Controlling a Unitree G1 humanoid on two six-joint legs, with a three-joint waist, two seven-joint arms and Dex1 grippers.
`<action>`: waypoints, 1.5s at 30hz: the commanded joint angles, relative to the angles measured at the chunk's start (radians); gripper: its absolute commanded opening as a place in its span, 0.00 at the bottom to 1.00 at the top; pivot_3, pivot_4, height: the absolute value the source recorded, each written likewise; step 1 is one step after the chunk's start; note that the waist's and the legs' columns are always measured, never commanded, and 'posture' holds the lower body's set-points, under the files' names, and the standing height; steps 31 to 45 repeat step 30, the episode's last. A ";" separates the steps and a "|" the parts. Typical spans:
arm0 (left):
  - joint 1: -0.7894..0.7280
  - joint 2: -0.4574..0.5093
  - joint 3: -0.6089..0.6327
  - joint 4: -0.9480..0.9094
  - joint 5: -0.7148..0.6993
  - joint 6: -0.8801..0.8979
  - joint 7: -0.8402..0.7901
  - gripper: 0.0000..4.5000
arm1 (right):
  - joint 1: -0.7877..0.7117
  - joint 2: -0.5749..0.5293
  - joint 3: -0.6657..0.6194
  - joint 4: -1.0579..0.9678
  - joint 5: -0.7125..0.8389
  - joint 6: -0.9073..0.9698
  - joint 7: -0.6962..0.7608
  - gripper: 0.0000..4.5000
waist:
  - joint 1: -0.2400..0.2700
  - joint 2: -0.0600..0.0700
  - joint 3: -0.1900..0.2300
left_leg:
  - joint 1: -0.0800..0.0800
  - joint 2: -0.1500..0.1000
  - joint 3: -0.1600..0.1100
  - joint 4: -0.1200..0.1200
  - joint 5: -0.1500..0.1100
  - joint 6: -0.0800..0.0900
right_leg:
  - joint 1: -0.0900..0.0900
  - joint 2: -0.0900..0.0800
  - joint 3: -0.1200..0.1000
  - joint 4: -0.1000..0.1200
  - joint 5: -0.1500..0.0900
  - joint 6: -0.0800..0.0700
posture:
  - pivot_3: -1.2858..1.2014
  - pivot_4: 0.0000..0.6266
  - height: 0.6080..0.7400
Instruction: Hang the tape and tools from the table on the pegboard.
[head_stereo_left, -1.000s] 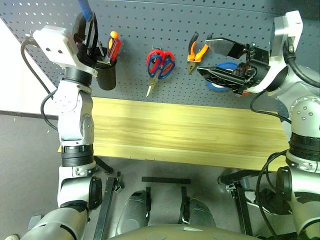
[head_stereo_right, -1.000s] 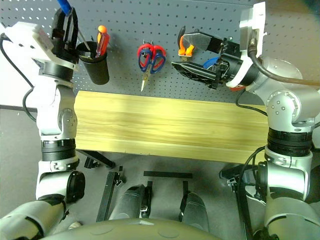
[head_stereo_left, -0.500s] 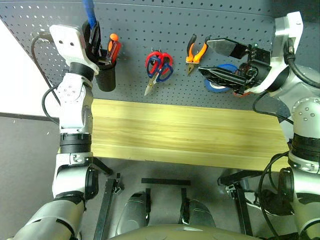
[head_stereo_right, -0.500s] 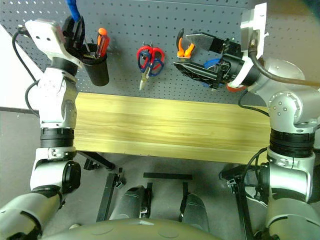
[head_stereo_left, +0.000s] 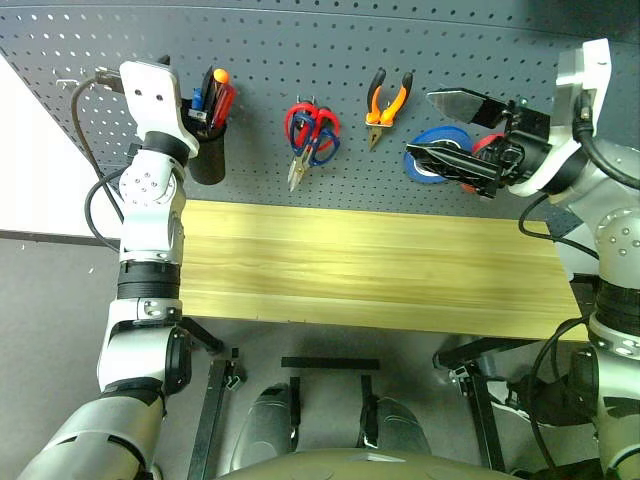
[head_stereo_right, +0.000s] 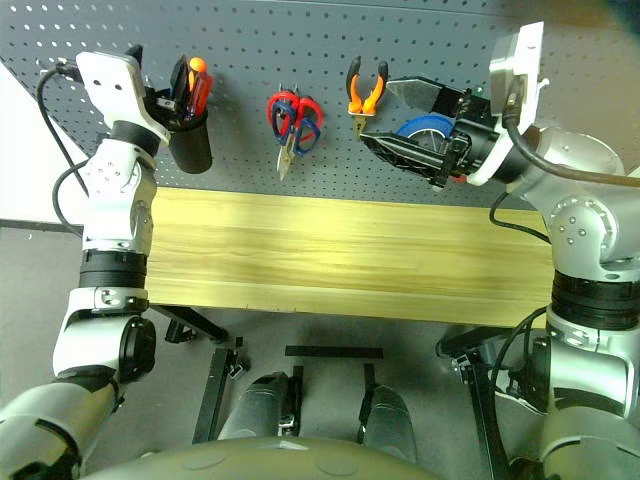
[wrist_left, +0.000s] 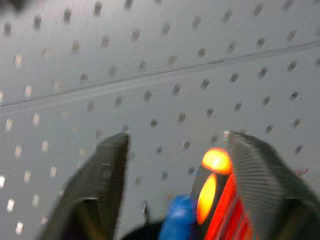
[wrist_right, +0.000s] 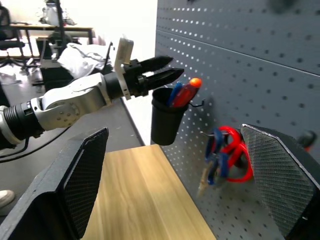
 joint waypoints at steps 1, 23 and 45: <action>0.029 -0.028 0.009 -0.123 -0.131 -0.048 -0.122 0.76 | 0.016 -0.033 -0.063 -0.046 0.029 0.007 -0.013 1.00 | -0.002 0.000 0.000 | 0.000 0.000 0.000 0.000 0.000 0.000 | 0.000 0.000 0.000 0.000 0.000 0.000 | 0.58 0.19 0.78; 0.172 0.139 -0.172 0.141 -0.331 0.122 -1.170 0.76 | 0.459 -0.091 0.025 -0.126 -0.116 -0.081 0.052 1.00 | -0.022 0.001 0.000 | 0.001 0.001 0.000 0.002 0.000 0.000 | 0.001 0.000 0.000 0.001 0.000 0.000 | 0.55 0.23 0.78; 0.193 0.131 -0.186 0.174 -0.307 0.113 -1.271 0.76 | 0.475 -0.070 0.032 -0.113 -0.137 -0.116 0.052 1.00 | -0.031 0.001 0.000 | 0.002 0.001 0.000 0.002 0.000 0.001 | 0.001 0.000 0.000 0.001 0.000 0.000 | 0.55 0.20 0.78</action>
